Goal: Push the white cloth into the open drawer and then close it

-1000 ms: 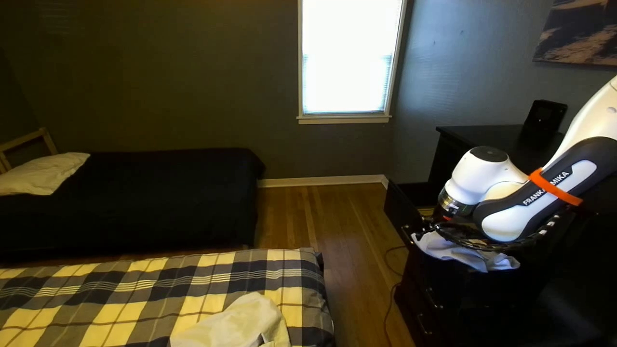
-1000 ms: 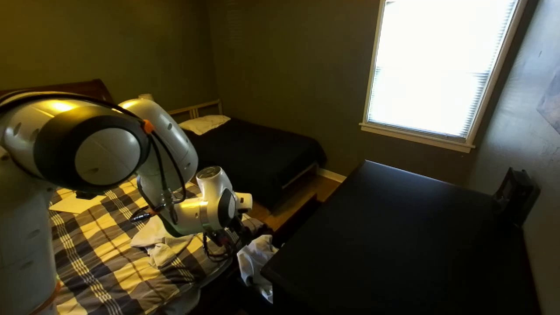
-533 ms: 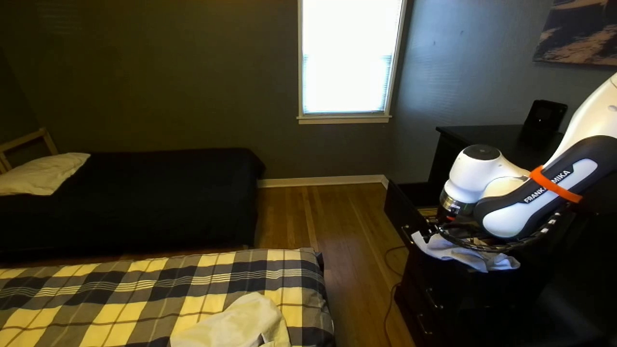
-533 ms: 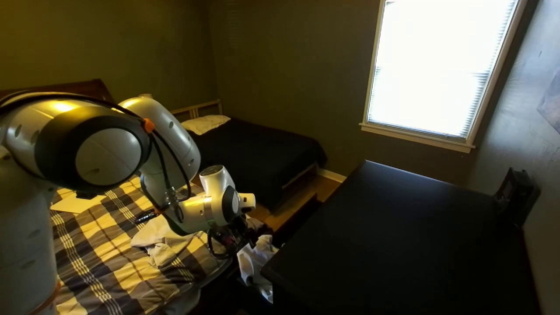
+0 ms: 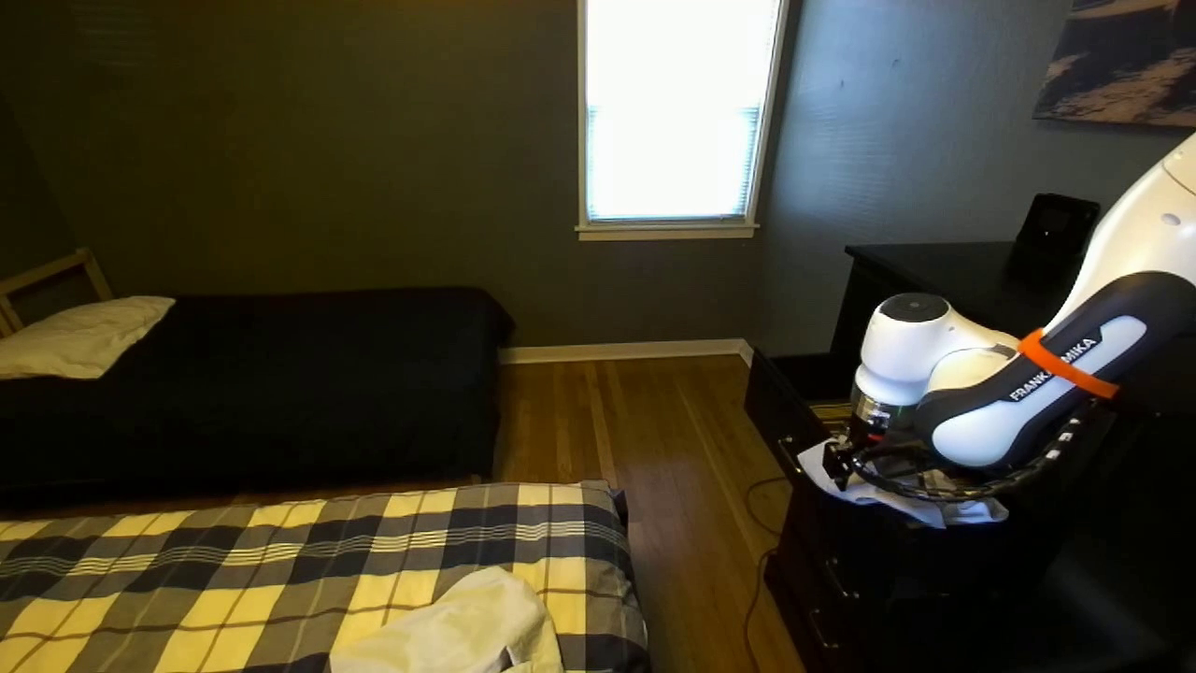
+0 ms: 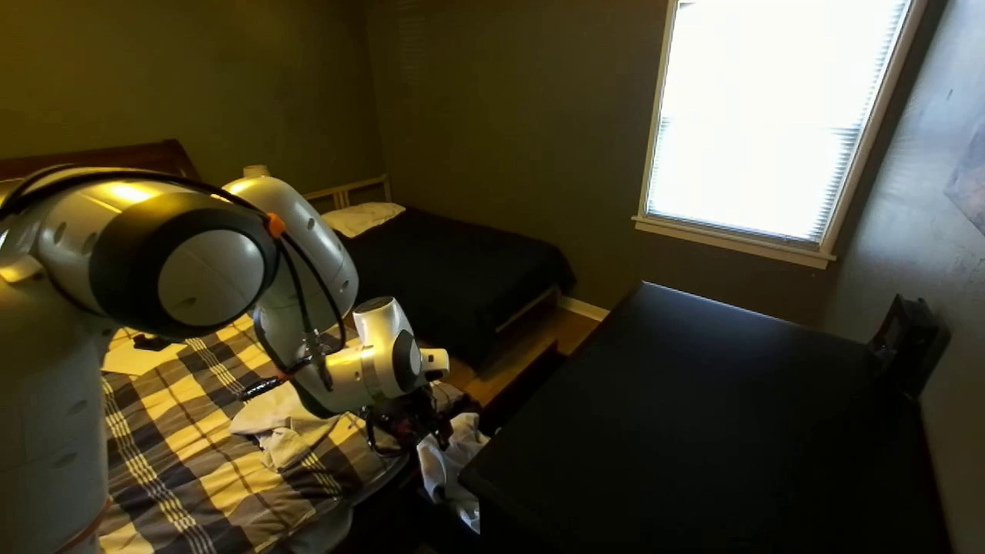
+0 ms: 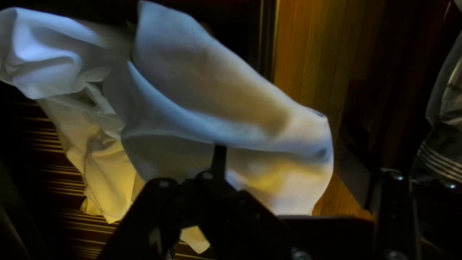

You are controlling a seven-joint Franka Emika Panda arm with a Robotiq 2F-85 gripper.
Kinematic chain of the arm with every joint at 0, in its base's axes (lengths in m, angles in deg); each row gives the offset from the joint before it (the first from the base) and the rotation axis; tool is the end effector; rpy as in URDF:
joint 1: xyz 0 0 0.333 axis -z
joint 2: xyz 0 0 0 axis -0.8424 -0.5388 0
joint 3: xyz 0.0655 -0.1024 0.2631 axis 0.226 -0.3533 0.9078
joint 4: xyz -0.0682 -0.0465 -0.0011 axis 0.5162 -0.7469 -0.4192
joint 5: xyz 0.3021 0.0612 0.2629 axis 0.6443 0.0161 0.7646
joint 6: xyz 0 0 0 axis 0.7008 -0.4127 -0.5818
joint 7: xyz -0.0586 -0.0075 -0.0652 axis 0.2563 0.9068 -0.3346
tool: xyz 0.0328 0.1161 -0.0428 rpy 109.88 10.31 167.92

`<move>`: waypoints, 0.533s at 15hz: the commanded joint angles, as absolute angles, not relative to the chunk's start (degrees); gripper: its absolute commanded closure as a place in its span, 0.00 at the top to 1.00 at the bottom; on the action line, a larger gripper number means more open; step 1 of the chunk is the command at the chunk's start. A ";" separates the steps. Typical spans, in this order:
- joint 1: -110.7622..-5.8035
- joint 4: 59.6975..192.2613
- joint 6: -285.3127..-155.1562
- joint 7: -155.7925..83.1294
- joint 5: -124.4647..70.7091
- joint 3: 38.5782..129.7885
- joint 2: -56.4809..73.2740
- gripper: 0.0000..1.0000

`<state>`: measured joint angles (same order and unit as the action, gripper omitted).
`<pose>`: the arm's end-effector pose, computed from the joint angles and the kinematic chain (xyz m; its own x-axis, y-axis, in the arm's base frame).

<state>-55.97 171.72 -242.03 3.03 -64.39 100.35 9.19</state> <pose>0.4814 0.1180 0.1475 0.9846 0.0682 0.1608 0.0376 -0.9818 0.1861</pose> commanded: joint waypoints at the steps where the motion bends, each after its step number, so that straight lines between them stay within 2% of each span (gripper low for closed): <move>1: -57.07 170.27 -238.49 3.92 -65.97 99.72 7.57 0.79; 4: -57.11 170.00 -237.26 3.57 -65.84 99.86 7.05 0.62; 7: -57.15 169.71 -236.46 3.35 -65.67 99.95 6.77 0.30; 8: -57.11 169.65 -236.37 3.19 -65.46 100.04 6.73 0.23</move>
<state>-56.43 170.67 -238.13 3.01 -64.59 100.29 7.59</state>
